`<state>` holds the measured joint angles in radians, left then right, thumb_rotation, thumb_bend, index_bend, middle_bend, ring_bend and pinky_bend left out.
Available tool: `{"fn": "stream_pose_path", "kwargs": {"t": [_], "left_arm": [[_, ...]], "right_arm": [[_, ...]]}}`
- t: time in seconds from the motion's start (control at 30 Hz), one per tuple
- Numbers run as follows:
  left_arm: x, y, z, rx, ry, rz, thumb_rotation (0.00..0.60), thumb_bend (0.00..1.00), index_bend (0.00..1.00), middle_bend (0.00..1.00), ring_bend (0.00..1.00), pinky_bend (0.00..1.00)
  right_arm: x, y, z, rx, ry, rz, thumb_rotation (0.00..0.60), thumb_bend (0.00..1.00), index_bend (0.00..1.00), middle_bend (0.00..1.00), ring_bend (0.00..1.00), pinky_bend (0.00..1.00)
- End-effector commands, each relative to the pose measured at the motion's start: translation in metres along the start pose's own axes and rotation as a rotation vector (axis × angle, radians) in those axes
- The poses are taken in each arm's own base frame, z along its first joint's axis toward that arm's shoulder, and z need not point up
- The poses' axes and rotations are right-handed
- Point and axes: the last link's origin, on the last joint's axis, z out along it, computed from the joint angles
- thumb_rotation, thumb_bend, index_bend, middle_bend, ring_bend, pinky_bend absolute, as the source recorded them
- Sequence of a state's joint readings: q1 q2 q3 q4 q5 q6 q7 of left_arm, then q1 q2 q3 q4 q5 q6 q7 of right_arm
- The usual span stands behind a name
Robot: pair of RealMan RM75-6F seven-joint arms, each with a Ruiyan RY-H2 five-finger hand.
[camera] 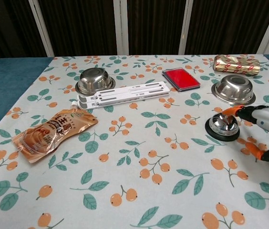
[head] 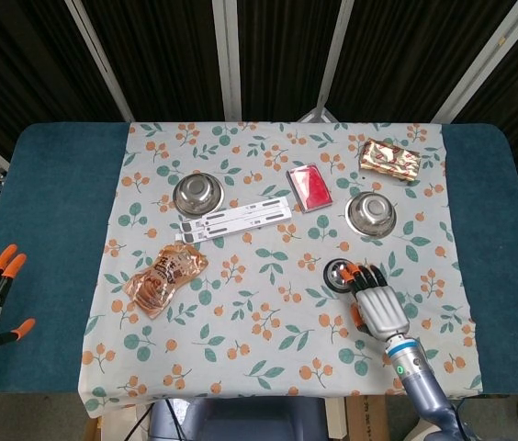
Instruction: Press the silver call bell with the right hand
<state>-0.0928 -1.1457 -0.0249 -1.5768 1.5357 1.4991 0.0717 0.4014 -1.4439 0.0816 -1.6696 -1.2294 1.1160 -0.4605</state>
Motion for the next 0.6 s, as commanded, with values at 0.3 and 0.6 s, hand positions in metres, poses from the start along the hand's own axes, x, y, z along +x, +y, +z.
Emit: {"fn": "stream_pose_path", "kwargs": {"t": [0.3, 0.6], "left_arm": [[0.0, -0.001, -0.001, 0.0, 0.0, 0.012, 0.6, 0.07, 0.0, 0.0, 0.0, 0.0], [0.0, 0.0, -0.004, -0.008, 0.005, 0.018, 0.6, 0.06, 0.0, 0.0, 0.0, 0.0]], "right_arm": [[0.05, 0.031, -0.035, -0.03, 0.143, 0.04, 0.6, 0.5, 0.0, 0.0, 0.0, 0.0], [0.05, 0.083, -0.099, -0.078, 0.16, -0.037, 0.6, 0.44, 0.0, 0.0, 0.0, 0.0]]}}
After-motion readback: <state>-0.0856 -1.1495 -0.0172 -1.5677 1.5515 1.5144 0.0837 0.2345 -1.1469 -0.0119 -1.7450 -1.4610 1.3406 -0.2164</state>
